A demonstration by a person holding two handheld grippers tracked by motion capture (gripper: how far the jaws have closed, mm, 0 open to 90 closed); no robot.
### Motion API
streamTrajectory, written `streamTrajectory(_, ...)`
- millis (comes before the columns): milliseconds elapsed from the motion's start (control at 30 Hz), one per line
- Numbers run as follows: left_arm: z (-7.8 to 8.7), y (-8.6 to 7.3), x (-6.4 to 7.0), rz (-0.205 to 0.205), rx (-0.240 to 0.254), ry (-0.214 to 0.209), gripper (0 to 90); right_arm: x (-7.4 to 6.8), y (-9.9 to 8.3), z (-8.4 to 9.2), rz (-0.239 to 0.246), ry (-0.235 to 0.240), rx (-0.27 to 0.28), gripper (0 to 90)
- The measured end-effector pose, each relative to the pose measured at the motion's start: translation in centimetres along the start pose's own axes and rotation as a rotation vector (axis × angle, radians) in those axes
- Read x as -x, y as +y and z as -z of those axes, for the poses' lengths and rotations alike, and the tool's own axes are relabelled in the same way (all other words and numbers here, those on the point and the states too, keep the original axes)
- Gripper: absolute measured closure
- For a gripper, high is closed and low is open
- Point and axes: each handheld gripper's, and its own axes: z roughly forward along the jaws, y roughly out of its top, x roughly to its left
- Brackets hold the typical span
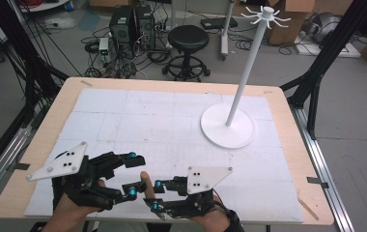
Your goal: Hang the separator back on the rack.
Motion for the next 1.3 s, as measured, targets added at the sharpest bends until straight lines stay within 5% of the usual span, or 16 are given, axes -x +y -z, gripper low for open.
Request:
streamTrajectory(233, -0.59, -0.38, 0.20, 0.011, -0.048, -0.082, 43.0, -0.05, 0.01, -0.18, 0.007, 0.079, 0.010, 70.3)
streamTrajectory(400, -0.73, -0.46, 0.22, 0.006, -0.055, -0.132, 55.8, -0.14, -0.07, -0.40, 0.003, 0.114, 0.001, 70.3)
streamTrajectory(567, -0.67, -0.57, 0.38, -0.024, -0.066, -0.152, 71.2, 0.05, -0.16, -0.37, 0.002, 0.140, 0.009, 70.3)
streamTrajectory(733, -0.69, -0.56, 0.39, -0.027, -0.057, -0.152, 72.3, 0.06, -0.16, -0.37, -0.007, 0.149, 0.010, 70.3)
streamTrajectory(867, -0.56, -0.40, 0.33, -0.020, -0.043, -0.094, 72.7, 0.14, -0.13, -0.27, -0.030, 0.132, 0.022, 66.9)
streamTrajectory(933, -0.43, -0.30, 0.26, -0.028, -0.044, -0.051, 72.8, 0.20, -0.08, -0.09, -0.045, 0.071, 0.042, 53.0)
streamTrajectory(1067, -0.23, -0.11, 0.24, -0.033, -0.036, 0.035, 73.0, 0.35, -0.01, 0.42, -0.050, -0.034, 0.060, 40.2)
streamTrajectory(1133, -0.24, 0.02, 0.35, -0.035, -0.034, 0.106, 73.0, 0.38, 0.05, 0.51, -0.045, -0.080, 0.065, 38.3)
streamTrajectory(1300, -0.58, 0.07, 0.57, -0.043, -0.031, 0.199, 73.0, -0.11, 0.19, -0.06, -0.014, -0.161, 0.052, 39.0)
